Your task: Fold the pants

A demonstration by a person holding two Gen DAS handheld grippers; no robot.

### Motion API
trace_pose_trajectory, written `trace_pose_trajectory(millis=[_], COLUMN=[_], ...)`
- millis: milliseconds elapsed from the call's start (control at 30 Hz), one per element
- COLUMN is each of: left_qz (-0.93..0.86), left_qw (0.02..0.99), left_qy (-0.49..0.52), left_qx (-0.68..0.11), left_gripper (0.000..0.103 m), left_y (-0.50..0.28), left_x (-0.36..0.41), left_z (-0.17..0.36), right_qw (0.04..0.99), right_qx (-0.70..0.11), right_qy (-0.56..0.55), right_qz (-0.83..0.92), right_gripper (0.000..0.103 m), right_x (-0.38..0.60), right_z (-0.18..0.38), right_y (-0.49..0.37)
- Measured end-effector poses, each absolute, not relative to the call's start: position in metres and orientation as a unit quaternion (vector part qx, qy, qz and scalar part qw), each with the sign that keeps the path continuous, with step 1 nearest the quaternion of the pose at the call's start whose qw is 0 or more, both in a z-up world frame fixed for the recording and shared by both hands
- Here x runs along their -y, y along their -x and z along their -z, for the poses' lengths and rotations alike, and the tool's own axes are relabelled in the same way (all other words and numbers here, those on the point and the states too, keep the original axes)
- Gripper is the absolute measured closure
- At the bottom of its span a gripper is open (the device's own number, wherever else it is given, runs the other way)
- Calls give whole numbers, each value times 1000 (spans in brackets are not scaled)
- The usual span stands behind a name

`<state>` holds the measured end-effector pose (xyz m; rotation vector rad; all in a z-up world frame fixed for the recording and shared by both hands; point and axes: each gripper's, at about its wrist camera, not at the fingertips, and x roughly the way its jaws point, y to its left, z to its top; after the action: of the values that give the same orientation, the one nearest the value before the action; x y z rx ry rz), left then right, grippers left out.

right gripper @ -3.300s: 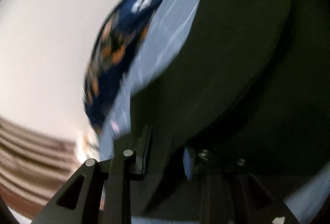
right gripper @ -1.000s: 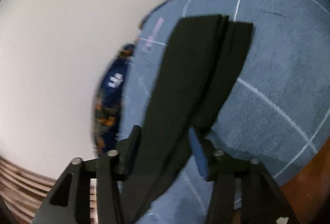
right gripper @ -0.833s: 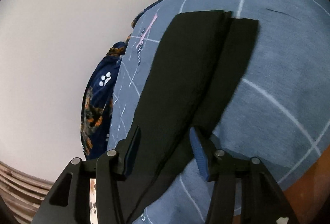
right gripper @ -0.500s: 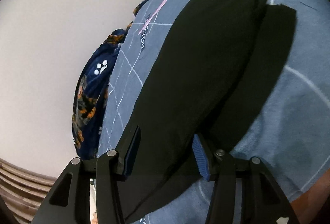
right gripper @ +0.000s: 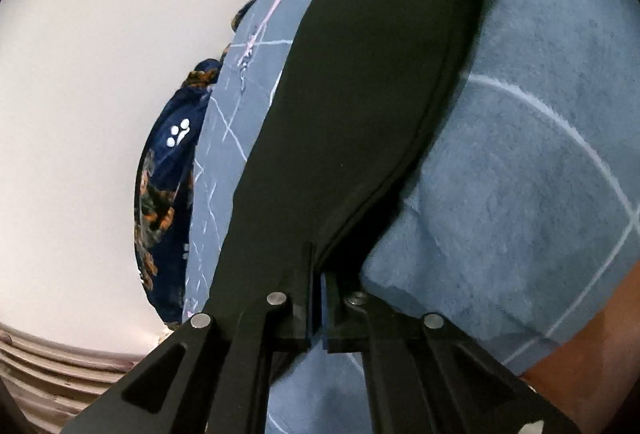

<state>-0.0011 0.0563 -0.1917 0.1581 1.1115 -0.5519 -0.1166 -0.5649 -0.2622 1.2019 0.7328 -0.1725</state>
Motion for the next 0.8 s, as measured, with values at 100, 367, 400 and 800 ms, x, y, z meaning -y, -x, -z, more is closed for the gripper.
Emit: trace_pose_trajectory(millis=[100,367,400,800], left_qz=[260,224,223,41], left_qw=[808,829,837,858], left_qy=[-72,-78,-64,66], left_qx=[-524,-506,-496,-508], left_gripper=[17,17,17,26], left_y=[1,10,13,23], left_x=[-58,-66,-73,-245], left_z=[191,168,158,124], right_qw=[755,768,768,778], right_qx=[-336,-317,-314,-314], right_qy=[-558,-550,-551,-528], right_qz=[74,87,90,132], right_gripper=[102,92,92,101], right_x=[566,579,583,606], right_z=[264,252,252,258], right_y=[115,118,118,115])
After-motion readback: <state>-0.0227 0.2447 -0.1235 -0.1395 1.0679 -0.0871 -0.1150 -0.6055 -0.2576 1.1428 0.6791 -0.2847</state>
